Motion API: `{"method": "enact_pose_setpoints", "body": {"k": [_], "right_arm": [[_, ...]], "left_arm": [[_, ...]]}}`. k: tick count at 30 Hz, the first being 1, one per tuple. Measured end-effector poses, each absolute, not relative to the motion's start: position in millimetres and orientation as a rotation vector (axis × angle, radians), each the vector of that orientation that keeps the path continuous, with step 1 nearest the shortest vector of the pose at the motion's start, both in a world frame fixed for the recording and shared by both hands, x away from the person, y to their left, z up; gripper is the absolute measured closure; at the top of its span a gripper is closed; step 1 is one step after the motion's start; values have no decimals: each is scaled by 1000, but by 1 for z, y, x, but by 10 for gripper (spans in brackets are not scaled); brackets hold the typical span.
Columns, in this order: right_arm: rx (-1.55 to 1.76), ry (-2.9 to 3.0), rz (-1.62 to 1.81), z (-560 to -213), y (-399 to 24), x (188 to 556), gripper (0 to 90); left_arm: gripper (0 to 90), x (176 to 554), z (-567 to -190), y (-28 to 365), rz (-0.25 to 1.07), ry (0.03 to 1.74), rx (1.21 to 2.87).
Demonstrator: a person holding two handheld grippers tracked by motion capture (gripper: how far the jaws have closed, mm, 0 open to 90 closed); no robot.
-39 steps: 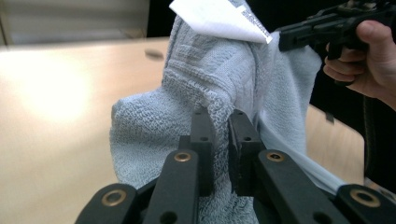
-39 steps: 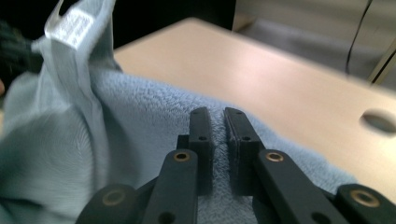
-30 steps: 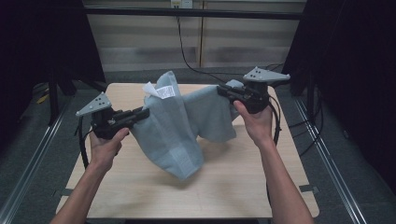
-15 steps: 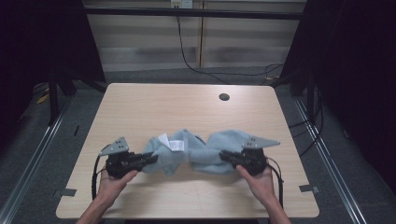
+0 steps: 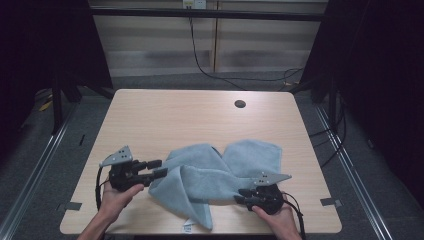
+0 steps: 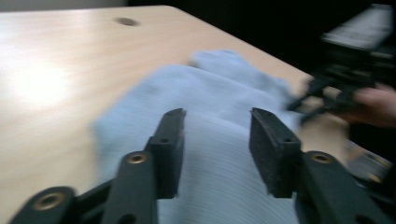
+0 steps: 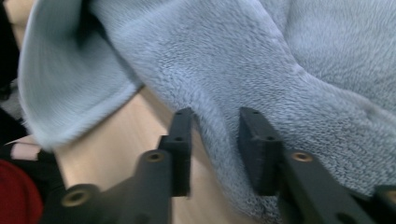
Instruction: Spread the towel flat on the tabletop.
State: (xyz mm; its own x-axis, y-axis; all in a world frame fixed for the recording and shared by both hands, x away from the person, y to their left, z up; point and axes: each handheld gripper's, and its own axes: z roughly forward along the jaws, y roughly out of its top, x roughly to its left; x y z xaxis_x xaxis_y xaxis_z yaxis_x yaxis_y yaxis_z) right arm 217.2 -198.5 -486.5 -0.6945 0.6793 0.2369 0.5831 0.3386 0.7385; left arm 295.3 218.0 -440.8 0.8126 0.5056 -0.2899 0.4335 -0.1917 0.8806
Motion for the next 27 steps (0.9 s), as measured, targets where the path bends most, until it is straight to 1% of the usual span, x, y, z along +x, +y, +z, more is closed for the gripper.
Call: {"method": "enact_pose_setpoints", "body": {"k": [2, 3, 5, 6, 8, 10, 11, 12, 13, 14, 15, 16, 17, 18, 19, 21, 24, 25, 26, 27], "right_arm": [[1174, 2441, 1320, -479, -203, 216, 594], [1174, 2441, 1320, -479, -203, 216, 594], [1189, 2365, 1364, -465, -213, 220, 561], [1189, 2365, 1364, -465, -213, 220, 561], [1208, 2341, 1352, -463, -214, 228, 531], [1198, 2359, 1314, -466, -206, 237, 490], [1192, 2372, 1302, -470, -196, 247, 447], [1191, 2382, 1304, -472, -193, 250, 438], [1187, 2395, 1300, -475, -188, 255, 427], [1188, 2408, 1276, -478, -183, 260, 425], [1188, 2408, 1276, -478, -183, 260, 425], [1185, 2427, 1236, -484, -176, 268, 542], [1185, 2427, 1236, -484, -176, 268, 542], [1185, 2432, 1229, -487, -171, 271, 660], [1194, 2423, 1233, -486, -171, 272, 732], [1213, 2389, 1242, -480, -172, 276, 797], [1221, 2339, 1282, -472, -174, 282, 819], [1227, 2278, 1299, -462, -175, 289, 856], [1227, 2278, 1299, -462, -175, 289, 856], [1226, 2204, 1303, -450, -176, 297, 859]], "left_arm": [[471, 320, -450, 215, 66, 794, 1855], [458, 320, -450, 215, 66, 794, 1855], [445, 335, -459, 210, 104, 840, 1868], [445, 340, -462, 208, 100, 854, 1889], [405, 349, -474, 199, 108, 885, 1939], [370, 351, -483, 192, 55, 878, 1964], [335, 351, -487, 187, 28, 864, 2007], [320, 348, -492, 181, 9, 841, 2047], [336, 346, -493, 179, 2, 833, 2058], [436, 346, -493, 179, 2, 833, 2058], [436, 343, -493, 178, 20, 806, 2078], [656, 340, -492, 178, 31, 788, 2091], [656, 337, -490, 180, 35, 784, 2098], [748, 335, -488, 184, 33, 774, 2090], [765, 330, -481, 193, 38, 775, 2054], [777, 327, -477, 198, 51, 778, 2038], [785, 318, -462, 211, 68, 784, 1948], [789, 311, -452, 219, 112, 802, 1903], [789, 311, -452, 219, 112, 802, 1903], [789, 309, -444, 230, 126, 824, 1860]]}}
